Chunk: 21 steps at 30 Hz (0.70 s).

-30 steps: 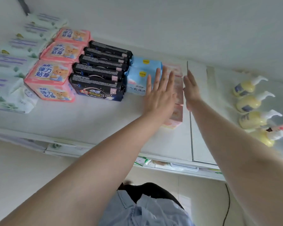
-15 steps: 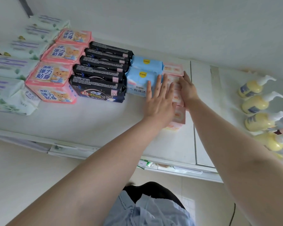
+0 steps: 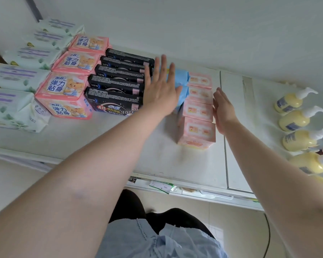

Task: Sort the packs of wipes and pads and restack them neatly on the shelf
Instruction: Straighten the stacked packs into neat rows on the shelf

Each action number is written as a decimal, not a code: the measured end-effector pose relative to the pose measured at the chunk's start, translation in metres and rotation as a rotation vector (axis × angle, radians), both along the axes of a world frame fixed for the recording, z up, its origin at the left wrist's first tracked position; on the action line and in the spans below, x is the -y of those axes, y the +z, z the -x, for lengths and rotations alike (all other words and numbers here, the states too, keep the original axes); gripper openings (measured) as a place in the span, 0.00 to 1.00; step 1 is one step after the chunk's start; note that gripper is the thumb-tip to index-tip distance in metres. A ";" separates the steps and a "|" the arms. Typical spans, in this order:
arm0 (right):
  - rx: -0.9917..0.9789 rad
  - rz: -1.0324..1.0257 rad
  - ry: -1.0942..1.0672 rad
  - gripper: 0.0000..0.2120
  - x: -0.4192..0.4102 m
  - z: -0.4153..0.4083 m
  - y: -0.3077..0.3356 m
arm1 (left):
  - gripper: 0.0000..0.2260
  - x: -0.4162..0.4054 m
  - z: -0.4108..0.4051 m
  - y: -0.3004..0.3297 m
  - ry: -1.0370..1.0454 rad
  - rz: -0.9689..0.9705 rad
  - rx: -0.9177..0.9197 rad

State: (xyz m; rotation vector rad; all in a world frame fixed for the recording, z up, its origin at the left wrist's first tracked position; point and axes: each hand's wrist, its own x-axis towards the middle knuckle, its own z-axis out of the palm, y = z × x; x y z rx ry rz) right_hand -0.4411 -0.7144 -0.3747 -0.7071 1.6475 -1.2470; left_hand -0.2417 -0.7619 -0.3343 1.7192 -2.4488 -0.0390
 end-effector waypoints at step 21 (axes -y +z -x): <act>-0.217 -0.032 -0.039 0.25 -0.041 -0.025 0.035 | 0.30 -0.091 -0.020 0.012 -0.267 -0.067 -0.166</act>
